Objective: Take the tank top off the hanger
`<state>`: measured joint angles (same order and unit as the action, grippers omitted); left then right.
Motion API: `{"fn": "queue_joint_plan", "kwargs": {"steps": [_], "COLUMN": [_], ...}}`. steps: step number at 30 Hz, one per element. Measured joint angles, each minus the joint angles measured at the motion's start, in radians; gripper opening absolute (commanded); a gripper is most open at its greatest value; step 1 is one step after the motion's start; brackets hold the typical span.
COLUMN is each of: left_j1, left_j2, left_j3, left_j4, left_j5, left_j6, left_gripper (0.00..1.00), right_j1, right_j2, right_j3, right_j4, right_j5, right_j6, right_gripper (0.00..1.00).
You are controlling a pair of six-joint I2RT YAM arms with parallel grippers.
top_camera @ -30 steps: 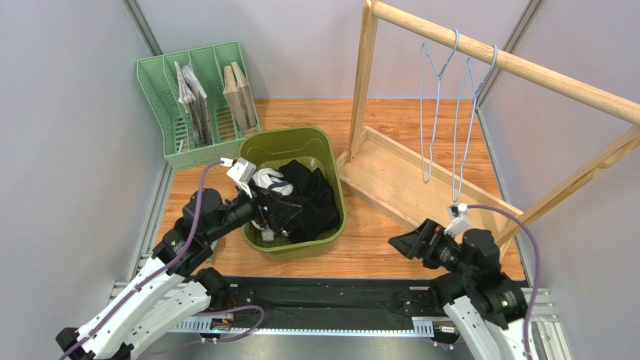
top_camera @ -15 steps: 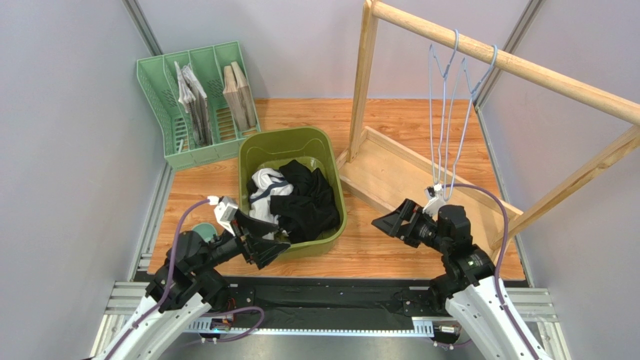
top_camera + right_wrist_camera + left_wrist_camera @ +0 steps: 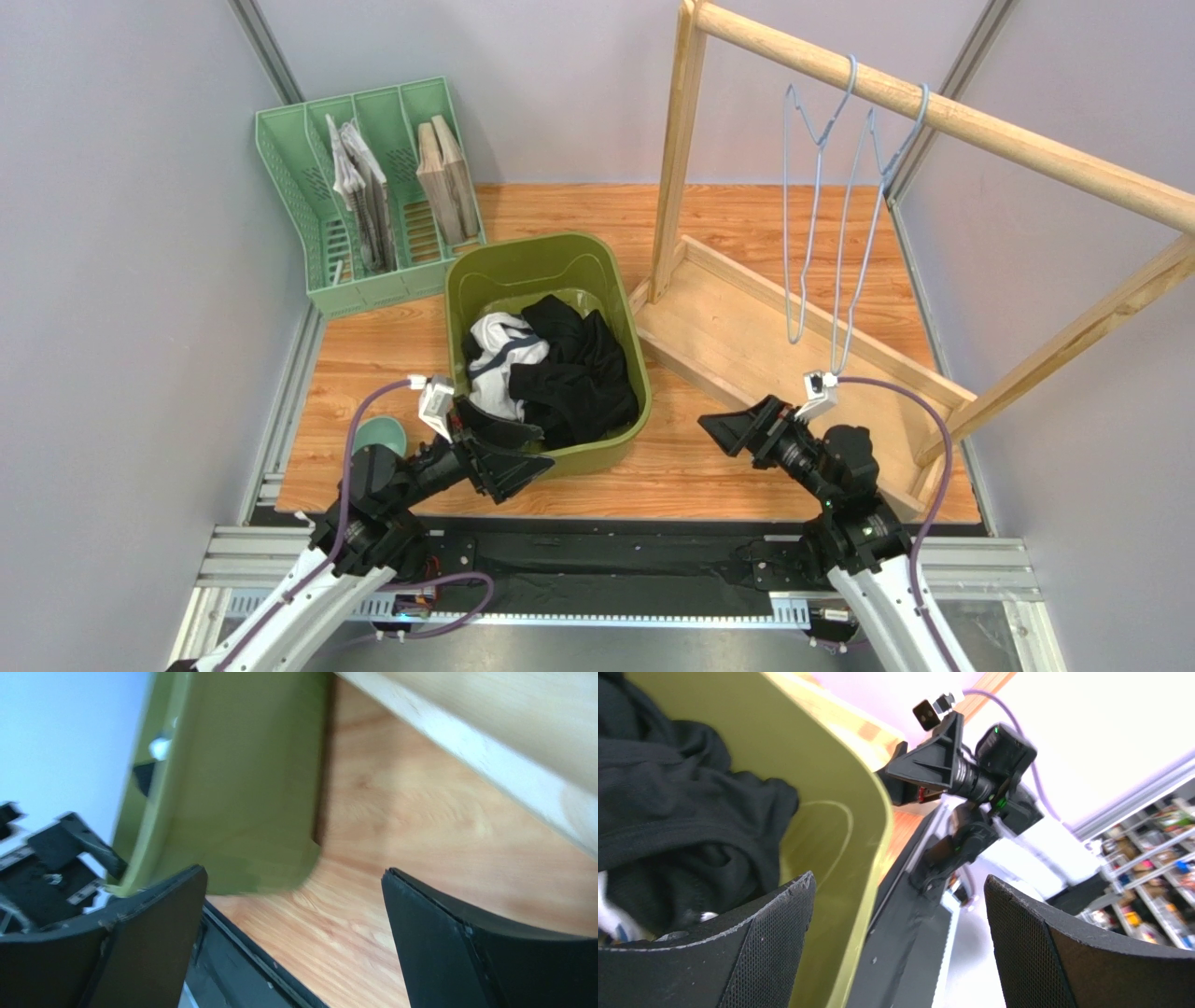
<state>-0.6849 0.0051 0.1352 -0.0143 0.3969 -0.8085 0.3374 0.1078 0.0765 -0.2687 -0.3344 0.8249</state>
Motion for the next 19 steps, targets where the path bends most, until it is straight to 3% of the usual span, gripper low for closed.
{"fn": "queue_joint_plan", "kwargs": {"steps": [6,19], "left_j1": [0.000,0.001], "left_j2": [0.000,0.000], "left_j3": [-0.066,-0.071], "left_j4": [0.171,0.176], "left_j5": [0.018,0.040], "left_j6": [-0.070,-0.041], "left_gripper": [0.92,0.93], "right_j1": [0.000,0.000], "right_j2": [-0.101,-0.101], "right_j3": [-0.008,-0.008], "right_j4": [0.028,0.020], "right_j5": [-0.001,0.050], "right_j6": [0.030,0.024], "right_gripper": [1.00,1.00]}}
